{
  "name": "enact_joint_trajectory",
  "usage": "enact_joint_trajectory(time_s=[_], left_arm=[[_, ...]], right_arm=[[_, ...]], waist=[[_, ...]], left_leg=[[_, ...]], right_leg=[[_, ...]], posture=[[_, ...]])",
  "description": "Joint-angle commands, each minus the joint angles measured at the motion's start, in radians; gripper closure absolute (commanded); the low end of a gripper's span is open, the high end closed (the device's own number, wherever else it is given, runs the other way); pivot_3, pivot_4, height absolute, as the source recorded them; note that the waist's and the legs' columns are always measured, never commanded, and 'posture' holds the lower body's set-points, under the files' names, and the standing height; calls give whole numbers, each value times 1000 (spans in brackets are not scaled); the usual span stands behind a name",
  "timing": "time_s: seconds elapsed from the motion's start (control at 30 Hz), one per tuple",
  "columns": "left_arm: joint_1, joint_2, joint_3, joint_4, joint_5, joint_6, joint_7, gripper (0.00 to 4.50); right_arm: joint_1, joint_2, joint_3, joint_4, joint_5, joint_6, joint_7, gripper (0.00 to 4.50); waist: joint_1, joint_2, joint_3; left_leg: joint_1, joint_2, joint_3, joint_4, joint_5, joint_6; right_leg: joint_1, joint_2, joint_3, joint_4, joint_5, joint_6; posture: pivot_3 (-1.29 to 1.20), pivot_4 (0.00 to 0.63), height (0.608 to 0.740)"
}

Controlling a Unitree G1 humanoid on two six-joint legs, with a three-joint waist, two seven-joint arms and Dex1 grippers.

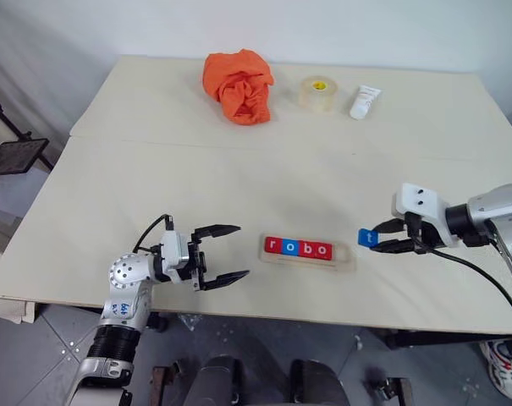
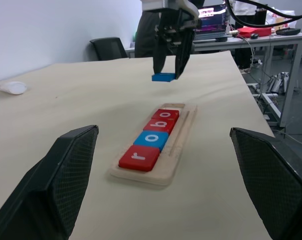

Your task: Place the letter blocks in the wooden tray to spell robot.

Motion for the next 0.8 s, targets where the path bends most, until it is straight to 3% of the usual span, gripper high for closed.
enact_joint_trajectory(time_s=[0.03,0.8], left_arm=[[-14,-7,0,8,-1,-22,-7,0],[12,-2,10,5,-2,-48,10,0]], right_arm=[[-24,19,30,-55,4,31,-6,3043],[-99,83,159,-30,-43,26,-20,3043]], waist=[[-1,0,0],[-4,0,0]], left_leg=[[0,0,0,0,0,0],[0,0,0,0,0,0]], right_leg=[[0,0,0,0,0,0],[0,0,0,1,0,0]], posture=[[0,150,740],[0,150,740]])
